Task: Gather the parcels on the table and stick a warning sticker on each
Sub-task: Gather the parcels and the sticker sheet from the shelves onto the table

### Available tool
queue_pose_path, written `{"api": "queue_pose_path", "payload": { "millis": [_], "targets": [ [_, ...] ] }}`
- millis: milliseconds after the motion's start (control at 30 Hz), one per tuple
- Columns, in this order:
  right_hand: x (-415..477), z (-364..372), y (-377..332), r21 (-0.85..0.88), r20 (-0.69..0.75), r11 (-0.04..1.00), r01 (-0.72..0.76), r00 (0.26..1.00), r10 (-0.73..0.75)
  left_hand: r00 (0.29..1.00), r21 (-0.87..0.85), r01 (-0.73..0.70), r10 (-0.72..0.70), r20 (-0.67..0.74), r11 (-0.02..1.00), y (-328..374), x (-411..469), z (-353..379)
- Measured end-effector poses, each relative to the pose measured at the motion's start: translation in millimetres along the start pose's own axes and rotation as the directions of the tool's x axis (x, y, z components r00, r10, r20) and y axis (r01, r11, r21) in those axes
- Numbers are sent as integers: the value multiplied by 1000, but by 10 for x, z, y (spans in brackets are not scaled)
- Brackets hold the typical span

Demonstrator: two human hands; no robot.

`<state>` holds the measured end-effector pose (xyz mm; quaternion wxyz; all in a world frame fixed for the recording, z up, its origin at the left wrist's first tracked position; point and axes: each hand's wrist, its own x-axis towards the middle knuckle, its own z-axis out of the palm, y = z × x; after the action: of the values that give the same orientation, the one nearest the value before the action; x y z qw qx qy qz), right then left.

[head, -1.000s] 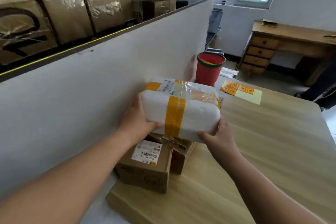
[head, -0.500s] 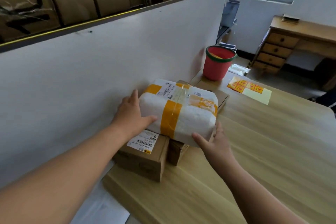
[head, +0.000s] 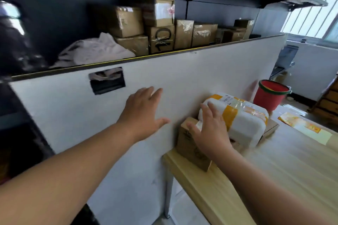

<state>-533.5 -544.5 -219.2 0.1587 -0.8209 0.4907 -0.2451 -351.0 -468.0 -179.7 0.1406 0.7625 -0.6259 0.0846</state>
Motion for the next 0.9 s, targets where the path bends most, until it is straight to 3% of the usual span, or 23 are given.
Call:
{"api": "queue_pose_path", "payload": {
  "millis": [167, 333, 600, 900],
  "targets": [
    [-581, 245, -1119, -81, 77, 966, 246, 968, -240, 986, 106, 165, -160, -53, 981, -769, -1270, -683],
    [-1264, 500, -2250, -63, 127, 870, 489, 869, -479, 933, 203, 354, -332, -138, 913, -1449, -2638, -1347],
    [-2306, 819, -3865, 68, 149, 645, 761, 632, -761, 743, 294, 670, -608, -280, 682, -2118, -4363, -2247],
    [-2922, 1130, -5189, 269, 145, 456, 848, 433, -890, 539, 277, 842, -739, -405, 463, -2722, -5444, -2808]
  ]
}}
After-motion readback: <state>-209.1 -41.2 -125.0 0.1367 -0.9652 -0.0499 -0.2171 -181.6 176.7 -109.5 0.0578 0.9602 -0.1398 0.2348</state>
